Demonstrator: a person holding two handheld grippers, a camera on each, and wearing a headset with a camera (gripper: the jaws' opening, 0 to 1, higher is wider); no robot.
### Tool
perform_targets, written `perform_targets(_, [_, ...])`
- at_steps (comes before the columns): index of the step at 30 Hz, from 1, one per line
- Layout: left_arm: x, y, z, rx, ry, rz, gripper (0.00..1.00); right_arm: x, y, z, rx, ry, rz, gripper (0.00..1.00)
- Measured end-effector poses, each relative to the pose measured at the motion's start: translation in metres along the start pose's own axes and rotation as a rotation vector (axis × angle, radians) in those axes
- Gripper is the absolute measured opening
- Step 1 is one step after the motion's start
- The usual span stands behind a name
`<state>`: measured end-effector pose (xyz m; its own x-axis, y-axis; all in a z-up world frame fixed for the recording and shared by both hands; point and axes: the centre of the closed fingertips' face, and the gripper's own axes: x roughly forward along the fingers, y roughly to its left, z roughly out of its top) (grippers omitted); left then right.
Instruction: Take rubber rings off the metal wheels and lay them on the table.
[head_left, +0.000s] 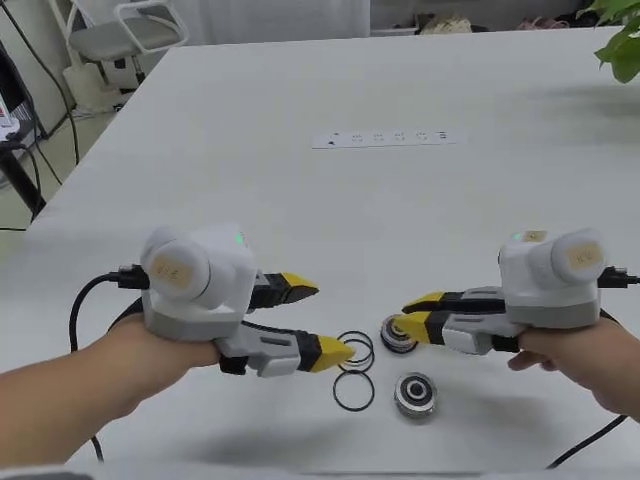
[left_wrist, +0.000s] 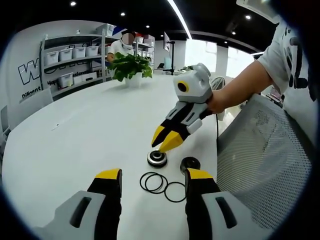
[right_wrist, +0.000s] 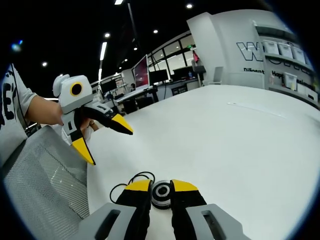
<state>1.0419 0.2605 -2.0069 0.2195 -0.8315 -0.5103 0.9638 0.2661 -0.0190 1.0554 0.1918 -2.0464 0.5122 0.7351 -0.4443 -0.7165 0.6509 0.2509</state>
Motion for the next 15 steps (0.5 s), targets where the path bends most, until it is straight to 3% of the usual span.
perform_targets(15, [0.016,0.001,0.006,-0.007,0.001,-0.015,0.46,-0.013,-0.011,-0.01,0.025,-0.008,-0.039,0.12])
